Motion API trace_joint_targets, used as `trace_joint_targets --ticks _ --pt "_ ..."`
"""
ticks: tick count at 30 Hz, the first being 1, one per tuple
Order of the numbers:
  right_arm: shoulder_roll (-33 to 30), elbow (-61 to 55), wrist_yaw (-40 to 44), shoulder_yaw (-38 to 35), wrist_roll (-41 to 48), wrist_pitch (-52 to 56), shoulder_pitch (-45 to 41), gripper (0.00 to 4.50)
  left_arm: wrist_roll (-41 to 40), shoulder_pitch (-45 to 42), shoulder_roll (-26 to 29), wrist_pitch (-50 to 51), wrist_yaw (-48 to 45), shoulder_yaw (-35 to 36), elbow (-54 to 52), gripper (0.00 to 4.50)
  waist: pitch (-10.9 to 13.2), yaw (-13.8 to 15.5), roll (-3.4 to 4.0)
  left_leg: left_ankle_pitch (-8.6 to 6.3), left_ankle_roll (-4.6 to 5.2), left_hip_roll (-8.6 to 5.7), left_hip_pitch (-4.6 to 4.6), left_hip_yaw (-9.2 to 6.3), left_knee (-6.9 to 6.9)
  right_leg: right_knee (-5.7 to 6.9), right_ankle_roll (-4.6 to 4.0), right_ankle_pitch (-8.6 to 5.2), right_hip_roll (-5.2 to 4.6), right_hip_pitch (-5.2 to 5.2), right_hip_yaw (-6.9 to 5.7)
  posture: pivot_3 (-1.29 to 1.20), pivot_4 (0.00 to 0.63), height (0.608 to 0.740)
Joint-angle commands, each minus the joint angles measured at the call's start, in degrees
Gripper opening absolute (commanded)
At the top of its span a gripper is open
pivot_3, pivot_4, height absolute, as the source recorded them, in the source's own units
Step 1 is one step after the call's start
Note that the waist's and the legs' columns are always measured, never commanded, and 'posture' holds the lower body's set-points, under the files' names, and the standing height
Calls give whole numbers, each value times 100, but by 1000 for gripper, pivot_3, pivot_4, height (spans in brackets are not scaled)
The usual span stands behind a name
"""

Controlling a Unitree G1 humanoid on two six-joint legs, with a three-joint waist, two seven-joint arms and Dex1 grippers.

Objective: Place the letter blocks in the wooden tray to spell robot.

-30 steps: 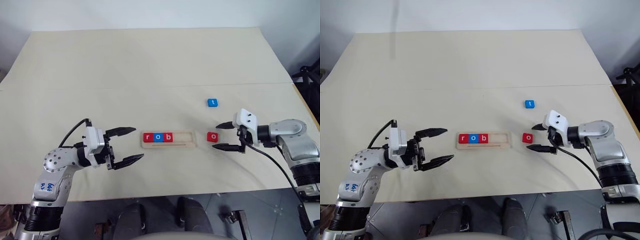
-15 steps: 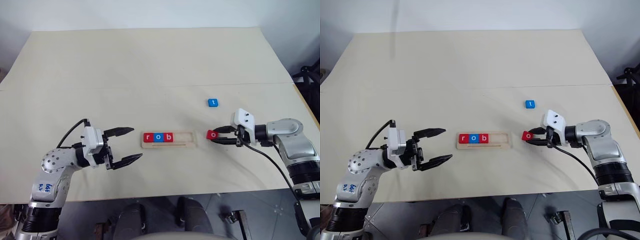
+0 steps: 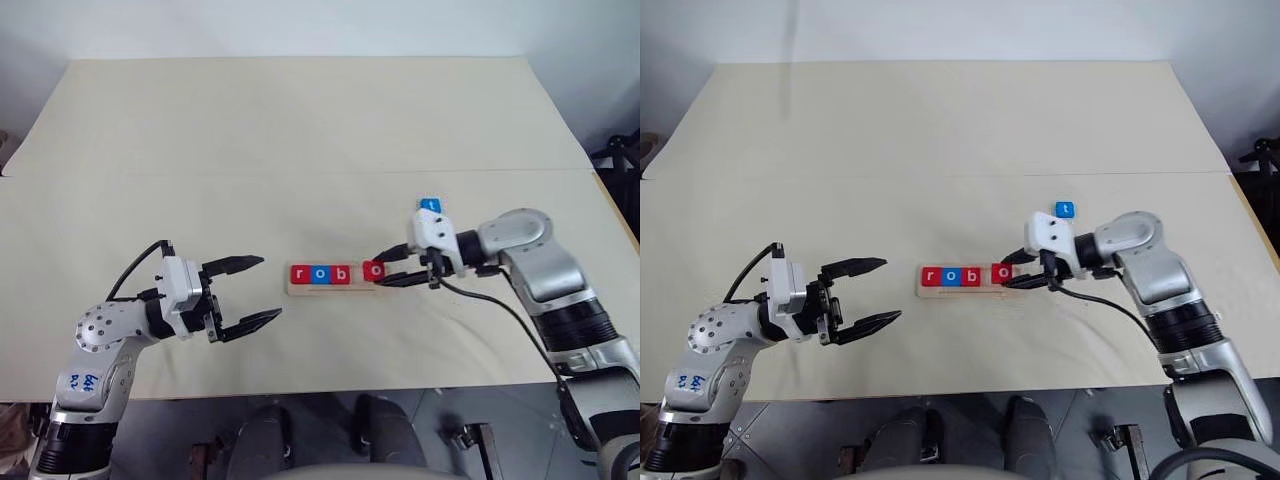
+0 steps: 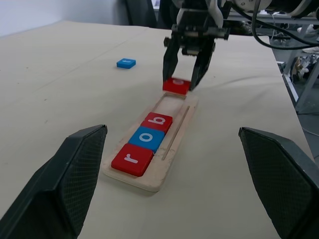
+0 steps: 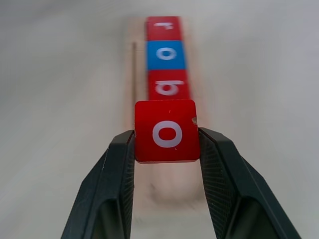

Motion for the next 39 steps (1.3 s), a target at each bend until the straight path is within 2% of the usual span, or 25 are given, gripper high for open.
trace_joint_targets --ticks 1,11,20,25,28,39 --pt "189 264 -114 119 -197 -142 -261 1503 -93 68 -13 8 102 28 -321 4500 0 -8 0 0 0 0 0 1 0 1 0 0 0 -2 1 0 150 740" --pt "380 493 14 172 -319 -142 -429 1503 -82 219 -42 -16 284 59 -451 4500 0 -6 0 0 0 0 -1 0 0 2 -1 0 0 -3 0 0 150 740" --pt "361 421 94 84 -330 -120 -398 4483 -88 215 -38 -41 345 56 -442 4500 0 -7 0 0 0 0 -1 1 0 2 -1 0 0 -3 0 0 150 740" --pt "173 65 136 -258 13 129 -223 4483 -96 236 -30 -46 353 80 -450 4500 0 0 0 0 0 0 -1 1 0 2 -1 0 0 -3 0 0 150 740" --pt "-26 -73 90 -406 99 278 -71 3876 -104 263 -17 -55 339 108 -433 4500 0 8 0 0 0 0 -2 1 0 0 0 0 0 -2 1 0 150 740" --pt "-158 -377 -87 -307 31 570 268 27 -78 103 -48 -56 306 34 -292 4500 0 -5 0 0 0 0 -1 2 -2 3 -2 -1 0 -5 1 0 150 740"
